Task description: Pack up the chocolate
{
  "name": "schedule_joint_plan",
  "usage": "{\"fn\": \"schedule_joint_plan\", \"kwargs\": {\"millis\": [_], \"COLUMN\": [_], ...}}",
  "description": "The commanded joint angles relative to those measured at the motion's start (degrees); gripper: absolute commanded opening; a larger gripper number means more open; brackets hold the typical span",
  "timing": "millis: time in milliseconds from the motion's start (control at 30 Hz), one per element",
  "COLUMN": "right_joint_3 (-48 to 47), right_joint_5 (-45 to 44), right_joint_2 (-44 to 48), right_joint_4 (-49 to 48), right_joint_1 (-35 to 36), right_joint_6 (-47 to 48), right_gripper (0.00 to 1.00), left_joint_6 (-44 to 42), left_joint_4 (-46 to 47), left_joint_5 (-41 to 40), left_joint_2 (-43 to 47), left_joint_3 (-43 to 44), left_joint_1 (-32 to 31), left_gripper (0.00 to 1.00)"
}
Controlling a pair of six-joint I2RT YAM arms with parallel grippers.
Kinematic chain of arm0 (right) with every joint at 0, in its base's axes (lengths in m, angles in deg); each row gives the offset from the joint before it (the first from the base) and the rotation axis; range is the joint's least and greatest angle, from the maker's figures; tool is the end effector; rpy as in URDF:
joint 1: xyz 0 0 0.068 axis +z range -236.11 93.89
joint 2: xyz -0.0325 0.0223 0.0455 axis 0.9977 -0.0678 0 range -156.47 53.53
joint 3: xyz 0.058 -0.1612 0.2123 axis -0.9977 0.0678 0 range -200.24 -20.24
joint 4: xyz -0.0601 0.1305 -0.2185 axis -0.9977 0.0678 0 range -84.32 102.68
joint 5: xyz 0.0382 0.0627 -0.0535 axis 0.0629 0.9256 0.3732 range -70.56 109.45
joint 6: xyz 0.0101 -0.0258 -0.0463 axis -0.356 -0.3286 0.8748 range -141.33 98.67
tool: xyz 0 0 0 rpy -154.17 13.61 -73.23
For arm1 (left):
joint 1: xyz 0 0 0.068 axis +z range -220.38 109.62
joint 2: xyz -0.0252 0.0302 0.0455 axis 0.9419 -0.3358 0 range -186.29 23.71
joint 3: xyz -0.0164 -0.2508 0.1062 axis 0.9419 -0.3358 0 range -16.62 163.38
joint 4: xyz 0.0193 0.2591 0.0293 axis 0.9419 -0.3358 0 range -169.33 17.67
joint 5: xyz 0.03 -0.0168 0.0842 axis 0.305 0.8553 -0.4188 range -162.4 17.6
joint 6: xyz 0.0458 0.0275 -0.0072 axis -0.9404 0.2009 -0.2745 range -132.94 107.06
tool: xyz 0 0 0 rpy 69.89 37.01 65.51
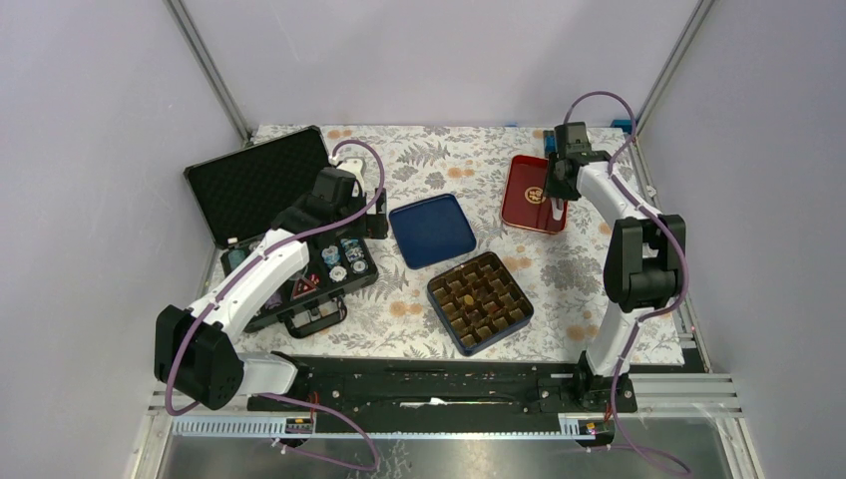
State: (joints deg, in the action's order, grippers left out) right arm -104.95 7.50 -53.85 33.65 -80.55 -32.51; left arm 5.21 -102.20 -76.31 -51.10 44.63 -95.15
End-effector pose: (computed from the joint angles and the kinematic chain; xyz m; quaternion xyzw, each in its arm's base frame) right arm 0.4159 0.0332 0.2422 0.0809 0.9336 -0.0482 0.3456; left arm 0.2576 -0.1162 0.2939 0.0396 0.9173 -0.1154 0.3791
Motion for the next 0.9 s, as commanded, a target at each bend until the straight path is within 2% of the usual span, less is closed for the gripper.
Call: {"fn": "schedule_joint_plan", "kwargs": {"millis": [0, 867], "right_joint_3": [1.0, 8.9], "right_joint_5": [2.2, 5.8], "right_joint_2": [5.3, 17.8], "right_joint_4": [-0.4, 3.1], "right_joint_1": [-0.2, 0.0], "right_joint_6": [-1.1, -3.8], "right_gripper": [0.29, 0.28], "left_joint_6": [-0.7, -0.4], "left_joint_4": [2.2, 2.4], "left_joint_5": [-0.4, 1.2], "left_joint_2": [1.1, 1.3], "left_joint_3": [-0.2, 0.1], "left_joint_1": [0.2, 0.2], "left_gripper": [0.99, 0.99]}}
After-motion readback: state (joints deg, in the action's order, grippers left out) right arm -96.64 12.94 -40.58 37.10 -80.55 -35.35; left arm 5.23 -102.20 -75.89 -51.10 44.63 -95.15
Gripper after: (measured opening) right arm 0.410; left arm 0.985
